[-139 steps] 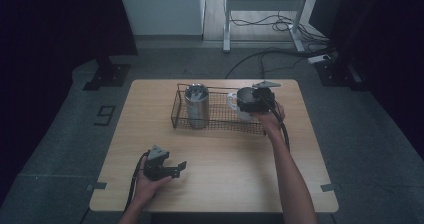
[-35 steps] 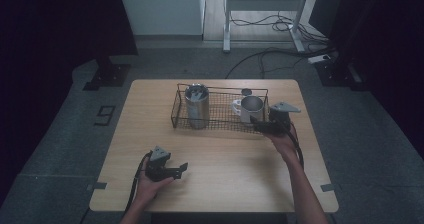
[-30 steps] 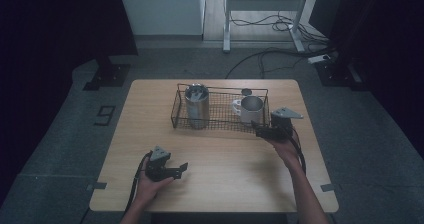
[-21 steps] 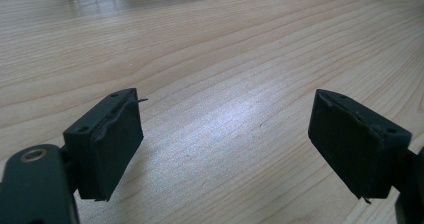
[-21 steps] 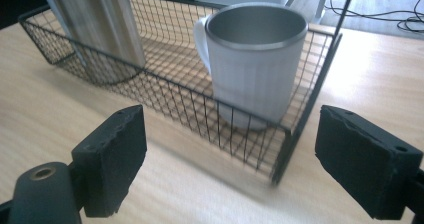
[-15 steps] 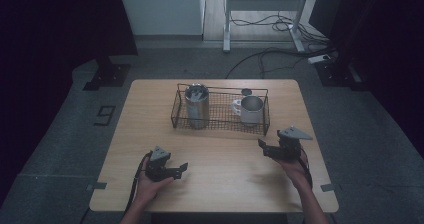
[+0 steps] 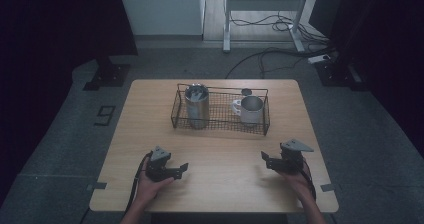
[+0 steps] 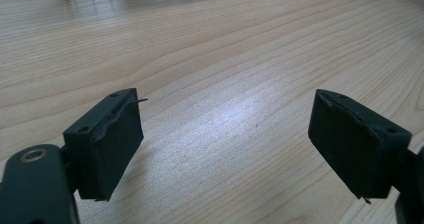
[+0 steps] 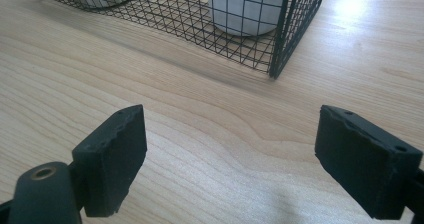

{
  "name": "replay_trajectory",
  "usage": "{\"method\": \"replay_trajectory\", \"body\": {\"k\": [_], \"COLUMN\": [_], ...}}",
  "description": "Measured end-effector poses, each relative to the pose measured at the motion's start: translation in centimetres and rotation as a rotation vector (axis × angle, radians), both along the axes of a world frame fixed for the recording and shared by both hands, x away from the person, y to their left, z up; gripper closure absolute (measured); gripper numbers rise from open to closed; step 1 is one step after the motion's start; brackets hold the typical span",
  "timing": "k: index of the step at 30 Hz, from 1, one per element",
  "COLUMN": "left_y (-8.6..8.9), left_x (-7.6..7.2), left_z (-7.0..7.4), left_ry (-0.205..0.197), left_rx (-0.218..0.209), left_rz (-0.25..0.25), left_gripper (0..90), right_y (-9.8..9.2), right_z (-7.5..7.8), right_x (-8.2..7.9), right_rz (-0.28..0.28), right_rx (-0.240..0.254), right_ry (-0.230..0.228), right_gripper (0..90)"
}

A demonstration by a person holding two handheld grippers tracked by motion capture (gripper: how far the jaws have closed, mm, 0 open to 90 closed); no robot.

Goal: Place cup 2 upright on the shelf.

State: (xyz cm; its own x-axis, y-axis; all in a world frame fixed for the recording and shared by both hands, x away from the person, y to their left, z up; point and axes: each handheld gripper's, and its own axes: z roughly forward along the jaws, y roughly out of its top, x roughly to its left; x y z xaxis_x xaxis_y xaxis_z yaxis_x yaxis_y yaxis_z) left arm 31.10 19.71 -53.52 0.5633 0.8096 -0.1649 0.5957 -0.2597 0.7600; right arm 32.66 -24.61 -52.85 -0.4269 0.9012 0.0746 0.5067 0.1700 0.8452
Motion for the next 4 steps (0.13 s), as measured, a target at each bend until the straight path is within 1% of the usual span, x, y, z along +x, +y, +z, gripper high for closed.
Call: {"method": "replay_trajectory", "body": {"k": [4], "left_y": [-0.03], "left_x": [0.03], "left_z": [-0.04], "left_ry": [0.002], "left_rx": [0.002], "left_rz": [0.000], "left_gripper": [14.2], "right_y": [0.22], "right_z": [-0.20], "right_x": [0.18], "right_rz": [-0.002], "right_rx": [-0.016], "right_ry": [0.008], "right_gripper": [13.1]}}
